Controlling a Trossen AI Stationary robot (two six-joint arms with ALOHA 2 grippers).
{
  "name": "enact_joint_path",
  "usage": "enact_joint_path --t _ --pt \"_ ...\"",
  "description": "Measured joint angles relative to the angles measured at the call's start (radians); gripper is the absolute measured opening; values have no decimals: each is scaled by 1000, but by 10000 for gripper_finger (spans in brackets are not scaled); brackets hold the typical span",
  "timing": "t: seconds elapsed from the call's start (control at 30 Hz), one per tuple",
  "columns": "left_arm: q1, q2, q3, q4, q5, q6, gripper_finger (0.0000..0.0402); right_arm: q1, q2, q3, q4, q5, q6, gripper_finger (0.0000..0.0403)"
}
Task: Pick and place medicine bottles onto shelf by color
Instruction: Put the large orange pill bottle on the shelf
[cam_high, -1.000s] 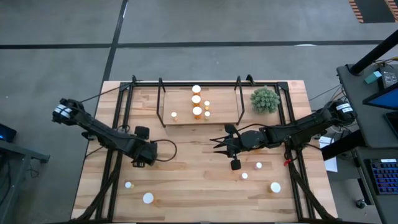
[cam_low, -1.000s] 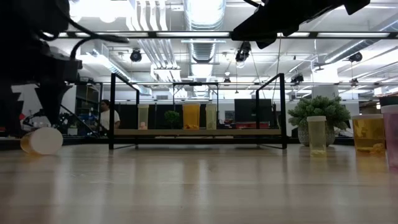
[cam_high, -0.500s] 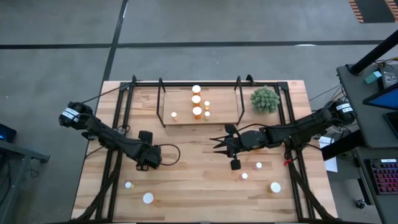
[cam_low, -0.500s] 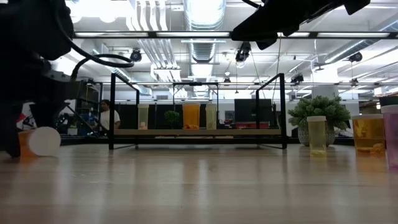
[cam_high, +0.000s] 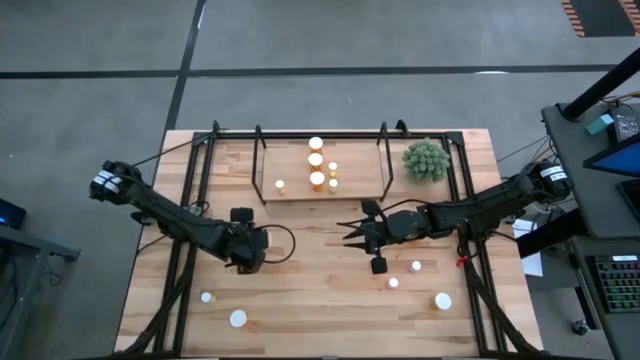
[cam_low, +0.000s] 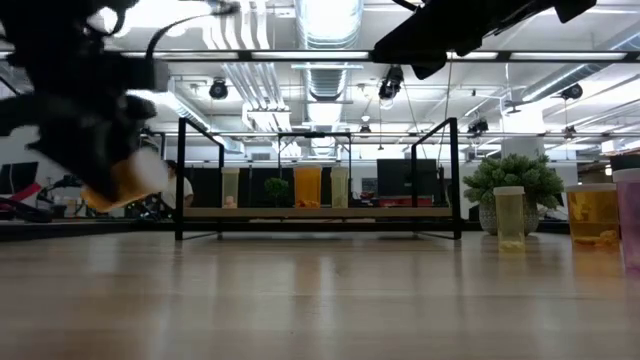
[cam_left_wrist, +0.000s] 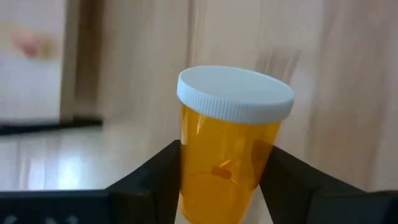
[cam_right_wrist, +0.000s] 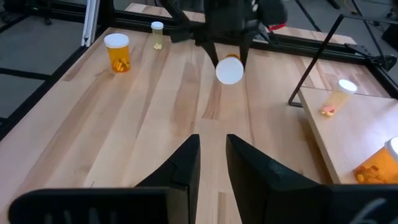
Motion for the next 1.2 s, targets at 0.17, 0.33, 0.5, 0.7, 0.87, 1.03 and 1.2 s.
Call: enact_joint_path --t 0.17,0.33,0.5,0.7,0.87,1.03,1.2 --pt "0 -29 2 320 -61 57 163 2 2 0 10 0 55 68" --pt "0 -13 -3 652 -108 208 163 9 2 0 70 -8 124 98" --pt "4 14 -3 847 -169 325 162 9 2 0 158 -8 144 173" --pt "27 65 -3 993 -249 349 162 9 5 55 186 2 75 254" --pt "49 124 -3 1106 -249 373 162 11 76 142 178 30 -7 275" --pt "55 156 2 1158 -249 391 162 9 166 276 5 108 -31 267" --pt "56 154 2 1173 -249 393 162 8 228 423 -256 183 -9 252"
